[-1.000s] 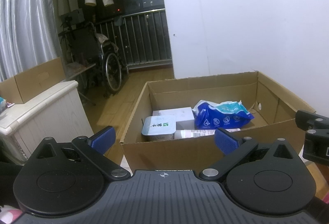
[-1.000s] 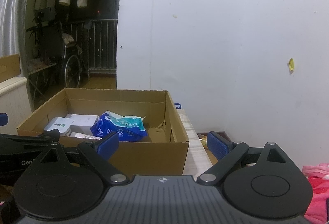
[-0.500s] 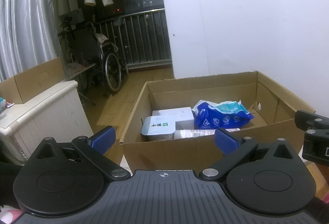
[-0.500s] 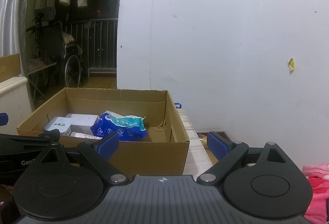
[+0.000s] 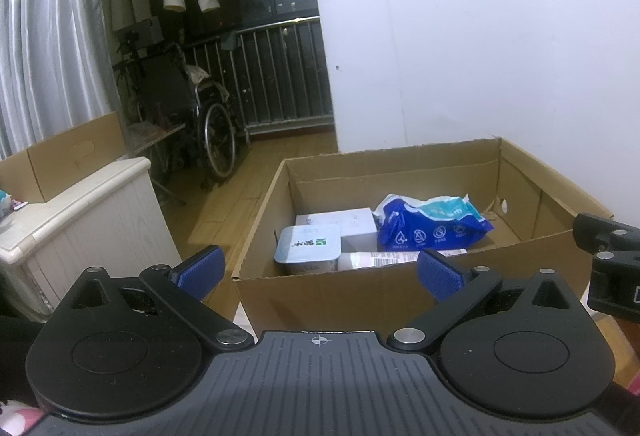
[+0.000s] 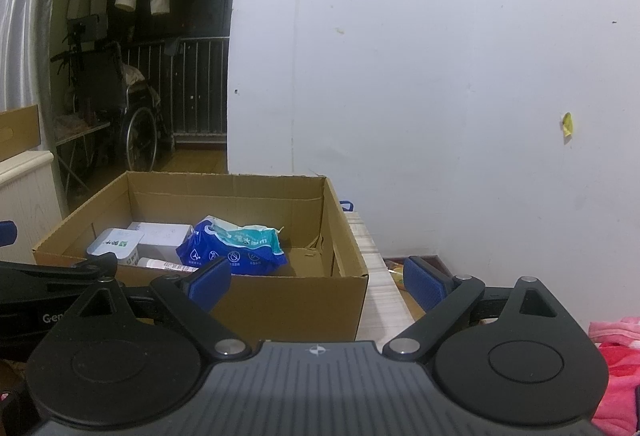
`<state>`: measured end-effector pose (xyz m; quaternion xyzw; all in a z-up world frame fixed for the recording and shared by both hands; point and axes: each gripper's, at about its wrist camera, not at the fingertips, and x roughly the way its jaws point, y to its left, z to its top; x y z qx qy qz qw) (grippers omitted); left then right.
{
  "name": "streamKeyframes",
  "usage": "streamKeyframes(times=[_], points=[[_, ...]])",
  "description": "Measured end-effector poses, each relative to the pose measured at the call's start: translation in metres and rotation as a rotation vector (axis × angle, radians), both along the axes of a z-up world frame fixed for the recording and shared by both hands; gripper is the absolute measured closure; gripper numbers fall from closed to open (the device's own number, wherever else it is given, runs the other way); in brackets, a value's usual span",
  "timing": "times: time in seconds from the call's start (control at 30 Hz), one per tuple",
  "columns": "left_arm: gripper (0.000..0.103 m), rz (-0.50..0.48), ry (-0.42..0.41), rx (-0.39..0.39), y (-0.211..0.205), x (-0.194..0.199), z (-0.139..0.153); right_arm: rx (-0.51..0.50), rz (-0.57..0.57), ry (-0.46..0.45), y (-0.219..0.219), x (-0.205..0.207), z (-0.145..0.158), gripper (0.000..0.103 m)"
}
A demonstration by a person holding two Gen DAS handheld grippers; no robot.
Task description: Organize objects
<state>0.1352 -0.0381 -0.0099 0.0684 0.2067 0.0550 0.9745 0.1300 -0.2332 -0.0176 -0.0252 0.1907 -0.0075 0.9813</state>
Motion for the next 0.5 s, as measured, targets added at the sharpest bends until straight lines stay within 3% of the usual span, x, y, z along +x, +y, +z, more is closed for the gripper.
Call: streamKeyframes(times=[0.5], points=[[0.000, 0.000, -0.001, 0.000, 0.0000, 0.0001, 0.0002, 0.002, 0.000, 0.002, -0.0008, -0.0016, -0.0003, 0.007]])
